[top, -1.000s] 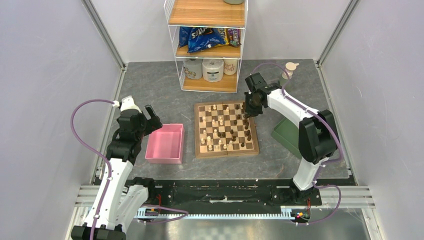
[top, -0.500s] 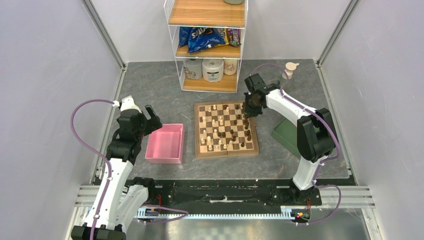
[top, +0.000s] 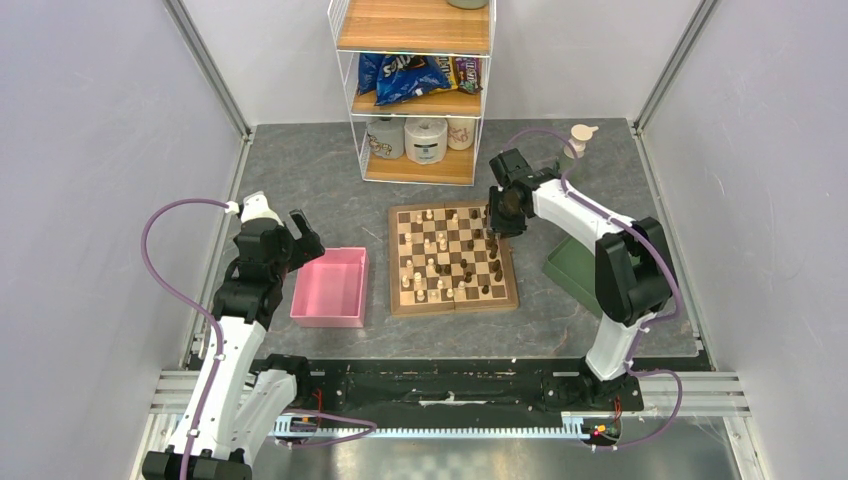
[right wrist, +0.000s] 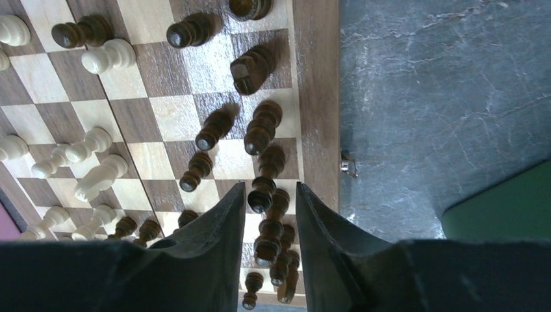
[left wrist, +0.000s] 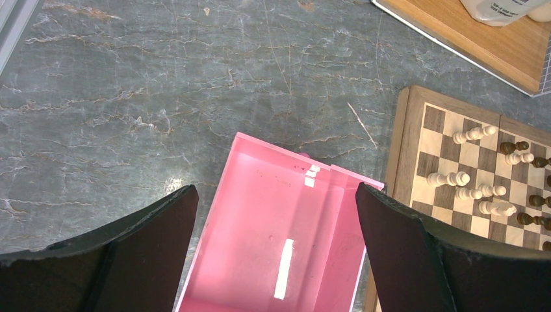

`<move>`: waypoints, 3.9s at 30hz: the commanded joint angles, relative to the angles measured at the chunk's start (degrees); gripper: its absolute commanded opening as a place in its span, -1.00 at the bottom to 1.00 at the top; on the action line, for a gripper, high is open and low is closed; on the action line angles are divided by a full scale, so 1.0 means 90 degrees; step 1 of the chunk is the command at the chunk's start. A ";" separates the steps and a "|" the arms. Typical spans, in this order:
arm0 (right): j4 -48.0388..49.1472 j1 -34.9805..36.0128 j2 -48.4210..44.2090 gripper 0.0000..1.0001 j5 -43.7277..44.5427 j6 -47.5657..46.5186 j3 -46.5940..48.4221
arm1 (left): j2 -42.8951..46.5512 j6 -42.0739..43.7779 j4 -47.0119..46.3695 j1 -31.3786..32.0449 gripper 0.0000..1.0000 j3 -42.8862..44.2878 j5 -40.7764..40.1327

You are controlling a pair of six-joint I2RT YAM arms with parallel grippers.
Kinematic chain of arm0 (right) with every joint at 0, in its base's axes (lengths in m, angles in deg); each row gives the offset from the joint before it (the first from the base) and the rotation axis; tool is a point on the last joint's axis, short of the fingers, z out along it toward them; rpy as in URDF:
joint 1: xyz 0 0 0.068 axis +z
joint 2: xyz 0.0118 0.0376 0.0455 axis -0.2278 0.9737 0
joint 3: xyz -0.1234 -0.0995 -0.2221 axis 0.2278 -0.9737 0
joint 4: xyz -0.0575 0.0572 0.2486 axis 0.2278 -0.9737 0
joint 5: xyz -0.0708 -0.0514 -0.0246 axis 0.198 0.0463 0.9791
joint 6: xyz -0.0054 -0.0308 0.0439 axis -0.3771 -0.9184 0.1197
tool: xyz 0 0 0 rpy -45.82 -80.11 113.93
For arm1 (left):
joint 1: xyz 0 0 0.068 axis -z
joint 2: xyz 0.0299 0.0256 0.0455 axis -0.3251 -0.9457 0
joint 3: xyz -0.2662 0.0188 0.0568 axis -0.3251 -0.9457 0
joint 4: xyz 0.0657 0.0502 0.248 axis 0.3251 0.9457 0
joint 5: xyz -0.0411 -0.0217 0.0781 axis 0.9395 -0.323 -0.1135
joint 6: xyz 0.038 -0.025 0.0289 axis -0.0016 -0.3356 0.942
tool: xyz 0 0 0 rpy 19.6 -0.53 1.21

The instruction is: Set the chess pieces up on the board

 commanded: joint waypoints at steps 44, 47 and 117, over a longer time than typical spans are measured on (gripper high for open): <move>-0.0750 0.1856 -0.0567 -0.11 0.0434 0.0679 -0.0175 | 0.0106 -0.0174 -0.0159 0.0003 0.98 0.0093 0.0026; -0.0756 0.1856 -0.0443 -0.12 0.0392 0.0674 -0.0175 | 0.0101 -0.0175 -0.0164 0.0014 0.97 0.0098 0.0018; -0.0439 0.1418 -0.1915 -0.65 0.0850 0.1710 -0.2328 | -0.0024 -0.0169 -0.0188 0.0008 0.97 0.0120 0.0116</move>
